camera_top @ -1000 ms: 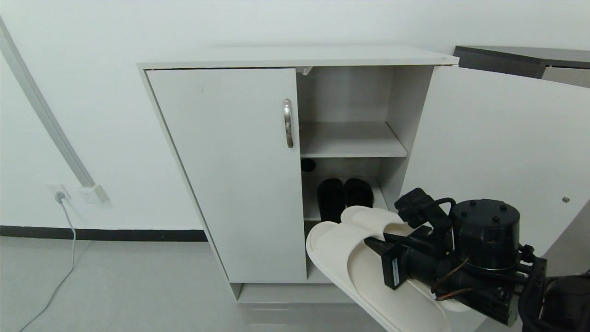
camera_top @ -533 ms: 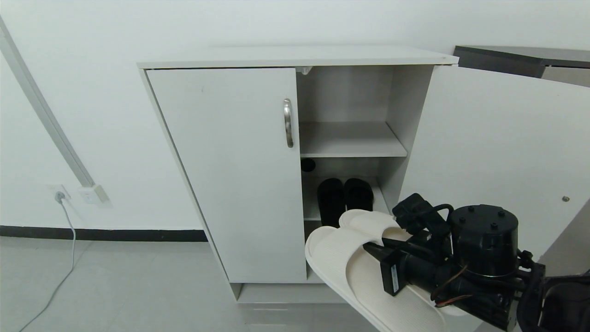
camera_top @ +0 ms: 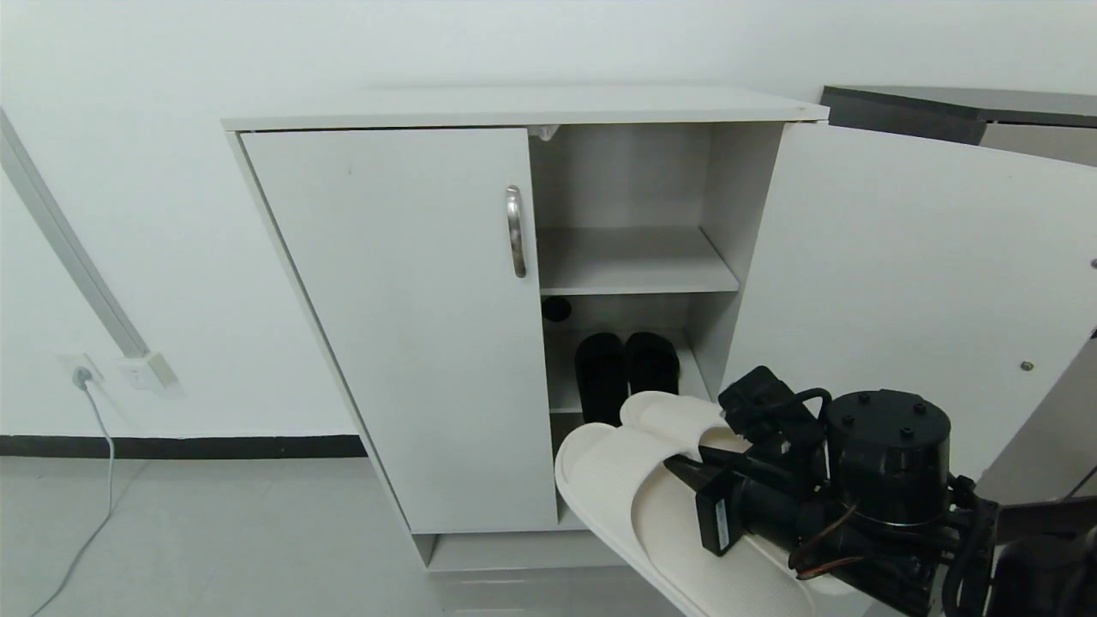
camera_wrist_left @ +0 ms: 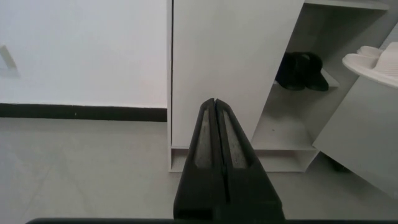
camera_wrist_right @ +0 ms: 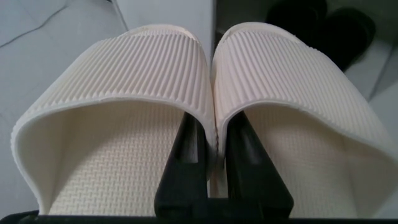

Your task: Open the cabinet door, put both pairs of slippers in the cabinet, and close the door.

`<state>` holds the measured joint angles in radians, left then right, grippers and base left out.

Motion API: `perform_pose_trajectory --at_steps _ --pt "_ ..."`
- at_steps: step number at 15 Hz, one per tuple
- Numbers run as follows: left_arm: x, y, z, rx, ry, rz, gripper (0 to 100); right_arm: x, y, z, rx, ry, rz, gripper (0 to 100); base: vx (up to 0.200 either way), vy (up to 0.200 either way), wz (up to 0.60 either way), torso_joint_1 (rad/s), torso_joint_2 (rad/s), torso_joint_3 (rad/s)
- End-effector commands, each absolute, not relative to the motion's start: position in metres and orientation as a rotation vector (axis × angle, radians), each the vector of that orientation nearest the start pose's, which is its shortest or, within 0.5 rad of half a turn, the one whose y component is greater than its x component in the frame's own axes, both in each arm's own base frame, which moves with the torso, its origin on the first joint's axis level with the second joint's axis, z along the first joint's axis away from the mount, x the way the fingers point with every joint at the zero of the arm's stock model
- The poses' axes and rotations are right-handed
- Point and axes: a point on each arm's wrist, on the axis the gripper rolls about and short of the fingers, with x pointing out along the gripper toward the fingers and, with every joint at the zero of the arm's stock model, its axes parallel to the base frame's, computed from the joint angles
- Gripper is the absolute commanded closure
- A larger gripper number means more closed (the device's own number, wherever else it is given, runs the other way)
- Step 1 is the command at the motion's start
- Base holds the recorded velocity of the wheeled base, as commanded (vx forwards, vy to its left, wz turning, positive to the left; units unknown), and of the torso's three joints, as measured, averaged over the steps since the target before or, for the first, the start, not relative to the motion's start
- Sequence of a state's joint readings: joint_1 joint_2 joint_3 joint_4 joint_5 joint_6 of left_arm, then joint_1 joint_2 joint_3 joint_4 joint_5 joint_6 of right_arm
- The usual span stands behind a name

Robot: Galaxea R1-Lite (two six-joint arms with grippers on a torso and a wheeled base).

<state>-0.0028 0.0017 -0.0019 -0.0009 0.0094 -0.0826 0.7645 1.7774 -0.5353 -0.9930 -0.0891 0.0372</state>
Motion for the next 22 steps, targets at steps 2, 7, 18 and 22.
perform_pose_trajectory --at_steps 2,7,18,22 --pt "-0.023 0.000 0.076 -0.081 0.000 0.005 100 0.218 0.207 0.119 -0.084 0.242 0.626 100 0.000 0.000 0.00 0.000 0.00 0.000" --pt "-0.023 0.000 0.076 -0.081 0.000 0.005 100 0.250 0.270 0.118 -0.078 0.171 0.263 100 0.000 0.000 0.00 0.000 0.00 0.000" --pt "-0.023 0.000 0.076 -0.083 0.000 0.006 100 0.279 0.302 0.212 0.000 0.129 0.038 100 0.000 0.000 0.00 0.000 0.00 0.000" --pt "-0.023 0.000 0.076 -0.083 -0.002 0.006 100 0.284 0.301 0.229 0.004 0.083 0.033 100 0.000 0.000 0.00 0.000 0.00 0.000"
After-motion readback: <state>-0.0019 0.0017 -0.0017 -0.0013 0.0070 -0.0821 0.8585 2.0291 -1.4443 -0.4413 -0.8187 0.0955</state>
